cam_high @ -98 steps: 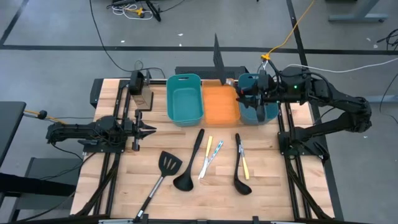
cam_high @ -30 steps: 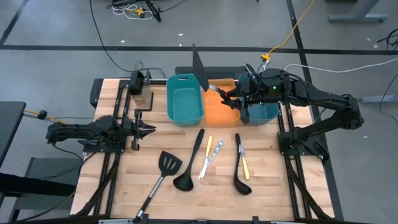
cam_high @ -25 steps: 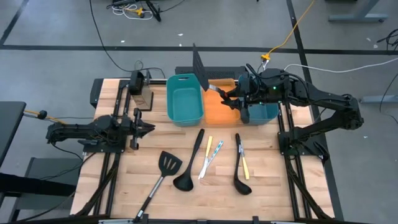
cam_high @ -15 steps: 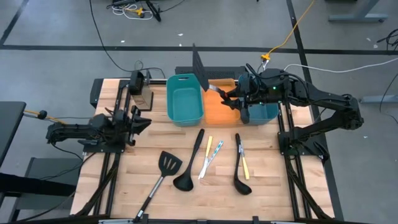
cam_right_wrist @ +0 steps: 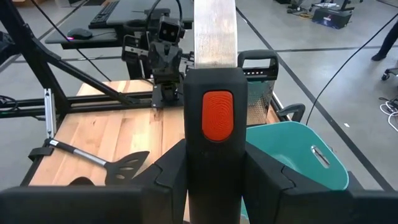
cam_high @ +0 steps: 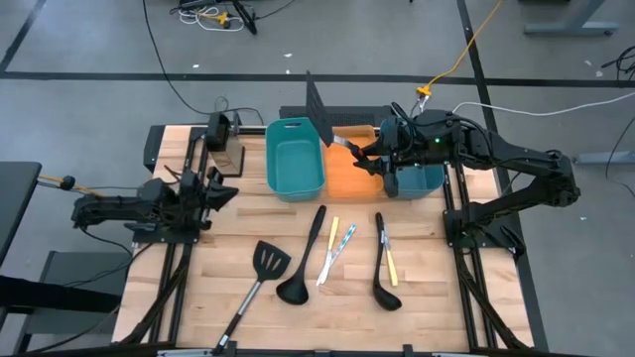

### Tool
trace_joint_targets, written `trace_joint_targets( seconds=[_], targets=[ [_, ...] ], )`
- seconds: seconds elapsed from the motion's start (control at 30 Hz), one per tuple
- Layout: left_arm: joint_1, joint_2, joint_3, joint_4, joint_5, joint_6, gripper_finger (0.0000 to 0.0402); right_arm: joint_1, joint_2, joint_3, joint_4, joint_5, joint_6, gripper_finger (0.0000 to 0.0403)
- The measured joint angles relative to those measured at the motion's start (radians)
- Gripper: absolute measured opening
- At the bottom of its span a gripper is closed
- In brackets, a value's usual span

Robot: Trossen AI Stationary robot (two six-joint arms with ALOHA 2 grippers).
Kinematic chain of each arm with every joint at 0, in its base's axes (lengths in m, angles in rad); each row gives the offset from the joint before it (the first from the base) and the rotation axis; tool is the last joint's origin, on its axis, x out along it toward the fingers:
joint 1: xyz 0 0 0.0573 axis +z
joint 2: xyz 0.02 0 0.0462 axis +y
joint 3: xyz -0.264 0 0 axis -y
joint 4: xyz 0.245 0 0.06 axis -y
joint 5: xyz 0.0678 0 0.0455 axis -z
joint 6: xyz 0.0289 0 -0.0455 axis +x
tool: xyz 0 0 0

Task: Pick & Place Kitchen Items
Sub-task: Put the right black spatula into the green bin

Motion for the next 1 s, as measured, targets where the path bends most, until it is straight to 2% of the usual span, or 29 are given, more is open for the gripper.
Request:
trace_joint_targets(
  seconds=[0.37, 1.0],
  targets=[
    [0.000, 0.141, 0.116, 0.002, -0.008, -0.011, 0.0005, 0.000, 0.000, 0.000, 0.000, 0.000, 0.000, 0.0121],
    [0.000, 0.551, 0.471, 0.003, -0.026, 0.062, 0.0001, 0.000, 0.000, 0.000, 0.003, 0.001, 0.000, 0.0121]
  ],
)
